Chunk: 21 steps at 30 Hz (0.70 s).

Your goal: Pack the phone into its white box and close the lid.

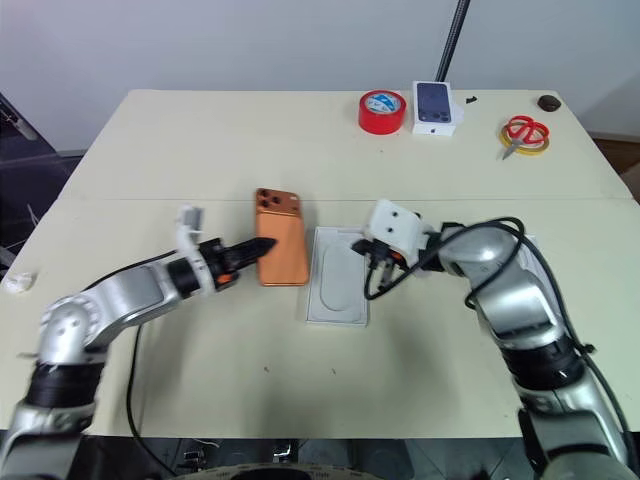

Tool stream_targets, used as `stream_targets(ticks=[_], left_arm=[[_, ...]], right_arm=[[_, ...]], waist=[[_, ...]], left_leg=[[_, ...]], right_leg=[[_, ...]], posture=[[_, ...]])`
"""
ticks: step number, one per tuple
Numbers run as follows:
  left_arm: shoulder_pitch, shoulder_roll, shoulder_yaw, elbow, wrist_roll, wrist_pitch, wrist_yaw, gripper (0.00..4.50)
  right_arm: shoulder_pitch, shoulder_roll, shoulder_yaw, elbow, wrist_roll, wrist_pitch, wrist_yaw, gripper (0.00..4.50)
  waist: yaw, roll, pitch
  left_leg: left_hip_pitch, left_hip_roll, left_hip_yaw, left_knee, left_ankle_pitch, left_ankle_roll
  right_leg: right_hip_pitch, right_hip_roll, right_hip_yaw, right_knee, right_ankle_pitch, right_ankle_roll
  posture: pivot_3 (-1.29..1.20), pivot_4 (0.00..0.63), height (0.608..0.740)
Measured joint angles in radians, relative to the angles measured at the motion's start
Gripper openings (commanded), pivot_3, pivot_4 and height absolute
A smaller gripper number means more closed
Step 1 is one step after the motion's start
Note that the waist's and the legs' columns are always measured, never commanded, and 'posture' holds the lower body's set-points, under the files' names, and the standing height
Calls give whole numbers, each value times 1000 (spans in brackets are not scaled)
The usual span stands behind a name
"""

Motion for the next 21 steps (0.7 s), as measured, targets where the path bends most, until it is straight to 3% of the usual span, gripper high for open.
stream_targets(ticks=[3,19,21], left_arm=[[-48,-49,-69,56,45,35,1,21],[-49,-128,-138,91,34,103,59,21],[-49,-132,-139,91,36,103,59,968]], right_arm=[[46,-35,-21,-4,1,3,-25,0],[112,-82,-34,-29,24,18,-104,0],[112,-83,-34,-29,27,17,-107,0]], waist=[[-5,0,0],[6,-2,1],[6,-2,1]], left_leg=[[-1,0,0,0,1,-1],[0,1,0,11,3,0],[0,1,0,12,3,0]], right_leg=[[-1,1,0,0,0,1],[2,2,0,8,1,3],[2,2,0,9,1,3]], posture=[[0,150,740],[0,150,740],[0,150,740]])
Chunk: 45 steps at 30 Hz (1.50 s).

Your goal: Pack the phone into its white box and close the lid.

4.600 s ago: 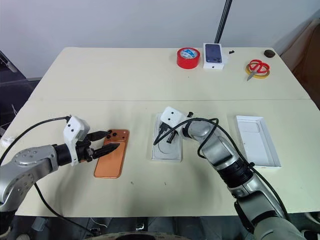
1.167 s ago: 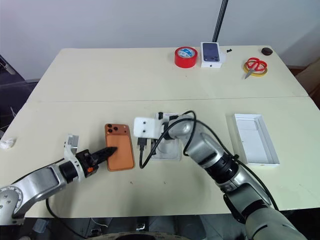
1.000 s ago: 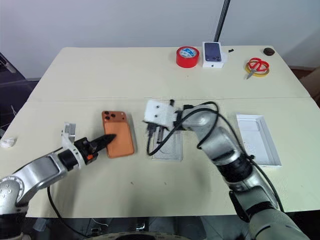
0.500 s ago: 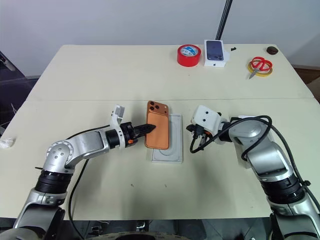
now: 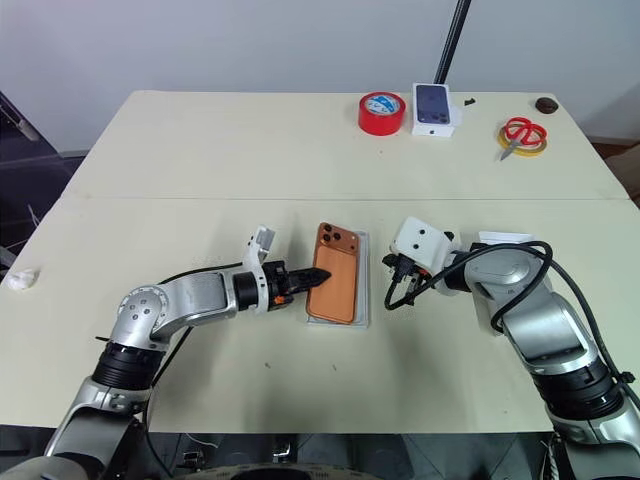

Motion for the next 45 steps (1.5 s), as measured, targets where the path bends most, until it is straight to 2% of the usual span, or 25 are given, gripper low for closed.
stream_targets(ticks=[1,4,7,9,12,15,18,23,26,30,38,43,45], left_arm=[[0,-3,0,0,0,0,0,1297],[0,-6,0,0,11,3,-3,2896],[1,7,2,-23,8,15,-22,4279],[7,52,7,-57,-2,33,-37,4279],[50,183,37,-93,1,70,-66,4279],[86,287,69,-122,61,101,-129,4279],[113,396,126,-183,177,109,-242,4279],[155,481,158,-265,457,46,-462,4279],[203,505,159,-316,666,-84,-621,3455],[265,540,161,-355,875,-229,-814,1485],[315,573,151,-346,1114,-320,-1007,1485],[262,515,148,-290,1180,-329,-1046,1485],[217,499,141,-274,1204,-329,-1067,1985]], right_arm=[[0,0,0,1,1,-1,-1,0],[-4,0,4,7,3,-10,-7,0],[-7,0,12,8,3,-18,-9,0],[-8,-1,13,8,3,-20,-10,0],[-8,-6,15,11,3,-25,-11,0],[-13,-6,21,23,2,-36,-12,0],[-33,-6,35,38,-4,-50,-18,0],[-78,0,61,59,-2,-74,-16,0],[-107,19,78,43,14,-63,-6,0],[-149,101,177,10,9,-29,-24,0],[-222,221,342,32,-49,5,-77,0],[-225,222,361,37,-65,-1,-78,0],[-223,198,345,35,-64,-6,-70,0]], waist=[[0,0,0],[0,0,0],[0,0,0],[-4,0,0],[-7,0,0],[-2,-2,2],[-1,-2,2],[-1,-2,3],[-5,-1,3],[-6,-1,3],[-6,-1,3],[-3,-2,3],[-2,-2,3]], left_leg=[[0,0,0,0,0,0],[0,0,0,2,0,0],[1,0,0,2,0,0],[3,0,0,2,0,0],[4,0,0,0,0,1],[4,0,0,0,-1,2],[3,0,0,1,-1,2],[2,-1,0,0,-1,2],[2,0,0,-3,-1,3],[2,0,0,-10,-1,2],[0,0,0,-14,-1,2],[-2,0,0,-11,-1,2],[-2,0,0,-11,-1,2]], right_leg=[[0,0,0,1,0,0],[0,0,0,2,0,0],[1,0,0,4,0,0],[1,0,0,4,0,0],[1,0,0,6,0,0],[1,0,0,5,0,-1],[1,-1,0,5,-1,-3],[0,-1,0,4,-2,-4],[-2,-1,0,3,-2,-5],[-5,-2,0,3,-3,-7],[-9,-2,0,3,-3,-6],[-10,-2,0,4,-2,-6],[-10,-2,0,4,-2,-6]], posture=[[0,150,740],[0,150,740],[0,150,740],[0,150,740],[0,150,740],[0,150,740],[0,150,740],[0,150,740],[0,150,740],[0,150,740],[0,150,740],[0,150,740],[0,150,740]])
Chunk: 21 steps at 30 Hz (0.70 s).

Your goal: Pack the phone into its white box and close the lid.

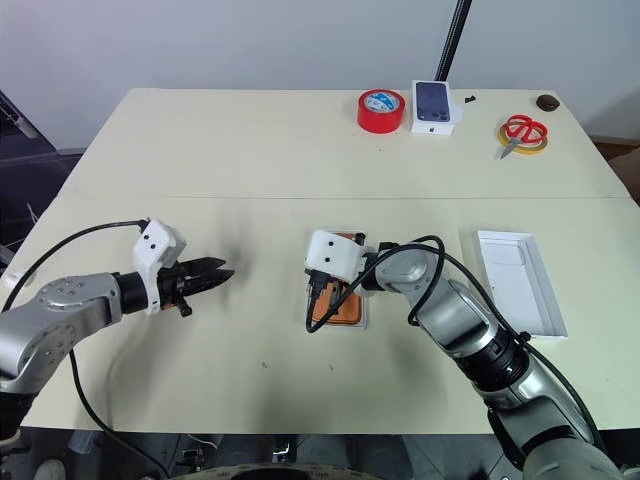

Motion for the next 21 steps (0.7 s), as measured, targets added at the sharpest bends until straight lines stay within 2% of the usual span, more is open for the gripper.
stream_targets(ticks=[2,3,6,11,15,21], left_arm=[[-57,-15,-31,21,32,0,-27,2655],[-87,-26,-51,33,50,-1,-44,3164],[-178,-58,-119,86,105,-8,-100,2716],[-325,-137,-269,195,233,-24,-180,191],[-403,-179,-406,212,297,52,-247,191],[-486,-230,-508,235,369,132,-296,191]], right_arm=[[2,-40,-46,-6,4,-2,10,0],[2,-60,-68,-8,8,-3,16,0],[18,-125,-129,-15,20,-12,34,0],[70,-227,-153,-20,-12,-12,40,0],[109,-243,-137,-34,-25,-10,44,0],[131,-244,-90,-59,-61,-10,44,0]], waist=[[0,0,0],[0,0,0],[0,0,0],[-3,0,0],[-3,0,0],[1,0,0]], left_leg=[[0,0,0,0,0,0],[0,0,0,0,0,0],[0,0,0,0,0,0],[-2,0,0,2,0,1],[-5,1,0,7,0,2],[-10,1,-1,17,1,5]], right_leg=[[0,0,0,0,0,0],[0,0,0,0,0,0],[0,0,-1,1,0,0],[0,1,-1,1,0,1],[-1,3,-1,4,0,1],[-4,3,-2,9,2,4]], posture=[[0,150,740],[0,150,740],[0,150,740],[0,150,740],[0,150,740],[0,150,740]])
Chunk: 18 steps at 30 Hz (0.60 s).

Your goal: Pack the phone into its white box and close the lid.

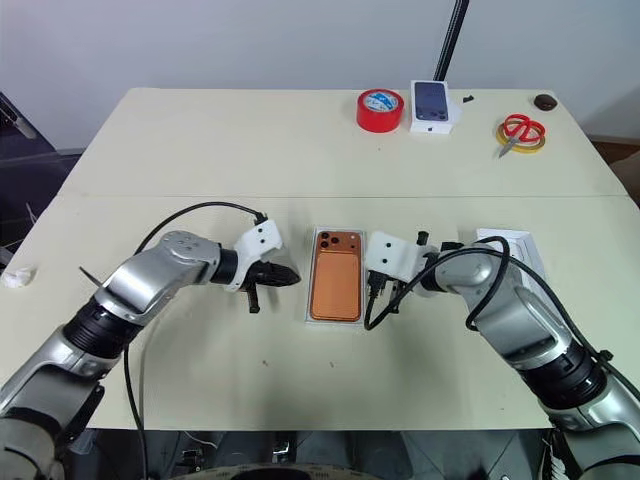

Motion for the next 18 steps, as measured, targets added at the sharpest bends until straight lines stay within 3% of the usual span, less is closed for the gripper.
stream_targets(ticks=[8,18], left_arm=[[-76,-63,-95,18,88,7,-78,191],[-153,-226,-153,146,204,-46,-130,191]], right_arm=[[10,-5,34,1,-45,-1,9,0],[83,-88,-21,1,-61,-2,36,0]], waist=[[6,0,0],[48,1,0]], left_leg=[[0,-1,-1,4,1,1],[0,-7,-6,15,-2,9]], right_leg=[[1,-1,0,3,1,1],[10,-6,-3,3,1,2]], posture=[[0,150,740],[0,150,740]])
